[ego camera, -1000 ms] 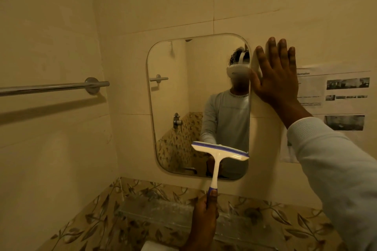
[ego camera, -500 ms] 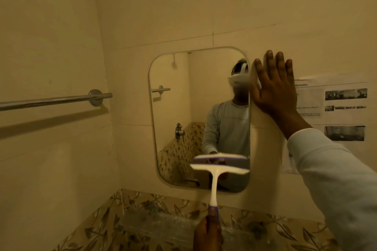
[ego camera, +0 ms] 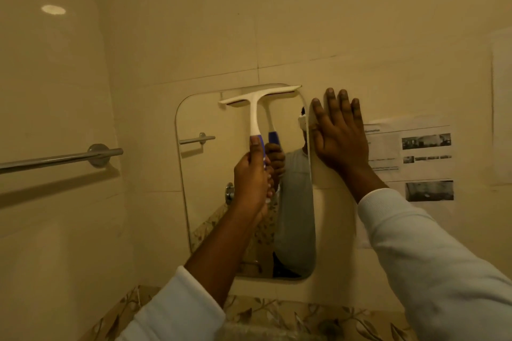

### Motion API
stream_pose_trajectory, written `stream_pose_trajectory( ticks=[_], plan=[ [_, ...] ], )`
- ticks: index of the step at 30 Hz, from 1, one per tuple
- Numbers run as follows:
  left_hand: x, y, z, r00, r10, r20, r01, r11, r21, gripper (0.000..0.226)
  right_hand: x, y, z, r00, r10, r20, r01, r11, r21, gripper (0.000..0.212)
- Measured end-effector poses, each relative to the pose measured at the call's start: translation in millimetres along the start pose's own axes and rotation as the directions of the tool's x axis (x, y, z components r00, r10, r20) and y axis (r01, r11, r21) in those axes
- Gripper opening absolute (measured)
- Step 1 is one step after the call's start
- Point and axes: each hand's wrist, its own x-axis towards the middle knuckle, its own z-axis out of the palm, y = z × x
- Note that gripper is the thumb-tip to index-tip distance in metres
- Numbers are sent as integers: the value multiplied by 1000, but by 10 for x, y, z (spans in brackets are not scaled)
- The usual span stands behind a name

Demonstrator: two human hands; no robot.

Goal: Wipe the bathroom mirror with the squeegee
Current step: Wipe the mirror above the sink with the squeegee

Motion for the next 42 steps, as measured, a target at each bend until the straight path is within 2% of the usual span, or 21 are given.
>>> stream_pose_trajectory(
  ticks=[14,23,27,37,42],
  plan=[
    [-78,-332,37,993,114,-5,-111,975,190,45,-14,6,46,999,8,-44,-8,1000,14,67],
    [-258,-637,-96,995,97,-33,-86,967,239,46,-31,3,-8,999,5,-39,-2,997,79,68],
    [-354,-813,-238,998,51,-45,-39,972,230,50,-43,13,-15,998,9,-62,-2,994,112,67],
    [-674,-1583,-609,995,-59,-86,81,957,279,54,-52,-3,-13,997,6,-78,-1,998,64,66],
    [-849,-2048,-787,977,-153,-146,196,916,350,61,-50,-8,-21,997,19,-77,-13,997,77,67]
  ],
)
